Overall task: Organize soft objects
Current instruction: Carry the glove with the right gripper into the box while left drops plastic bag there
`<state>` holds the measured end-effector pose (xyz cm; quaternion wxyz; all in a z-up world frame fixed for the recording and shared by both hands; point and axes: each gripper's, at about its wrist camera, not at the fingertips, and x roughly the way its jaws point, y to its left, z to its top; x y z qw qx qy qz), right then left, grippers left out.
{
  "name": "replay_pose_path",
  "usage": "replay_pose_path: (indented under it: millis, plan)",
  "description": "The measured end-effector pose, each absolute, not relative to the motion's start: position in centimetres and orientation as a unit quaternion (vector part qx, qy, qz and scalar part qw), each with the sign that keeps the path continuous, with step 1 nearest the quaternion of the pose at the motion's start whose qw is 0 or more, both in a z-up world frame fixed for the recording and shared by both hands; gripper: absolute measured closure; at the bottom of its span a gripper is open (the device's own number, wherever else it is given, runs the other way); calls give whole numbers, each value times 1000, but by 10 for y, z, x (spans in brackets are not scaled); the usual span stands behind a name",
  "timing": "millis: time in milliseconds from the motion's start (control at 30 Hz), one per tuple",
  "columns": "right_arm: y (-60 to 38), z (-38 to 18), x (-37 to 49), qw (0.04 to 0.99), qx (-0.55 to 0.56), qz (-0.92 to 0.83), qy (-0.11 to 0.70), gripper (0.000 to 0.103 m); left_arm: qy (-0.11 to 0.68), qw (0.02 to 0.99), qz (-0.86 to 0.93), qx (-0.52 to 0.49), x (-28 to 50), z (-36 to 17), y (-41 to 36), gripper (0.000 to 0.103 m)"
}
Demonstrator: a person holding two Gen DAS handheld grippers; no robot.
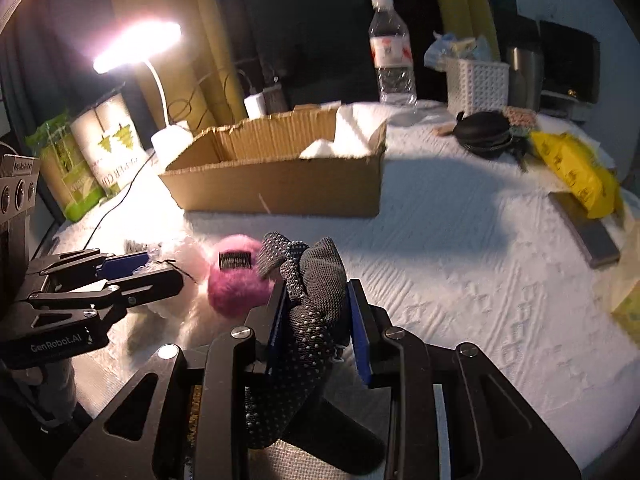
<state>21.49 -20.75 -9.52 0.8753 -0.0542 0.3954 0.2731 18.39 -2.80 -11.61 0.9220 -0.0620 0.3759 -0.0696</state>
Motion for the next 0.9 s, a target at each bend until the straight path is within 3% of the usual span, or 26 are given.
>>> replay_pose_path:
  millis: [900]
  plan:
    - [-174, -31, 238, 891, -81, 295, 336, 72, 270, 959, -29, -82, 192, -44, 36, 67]
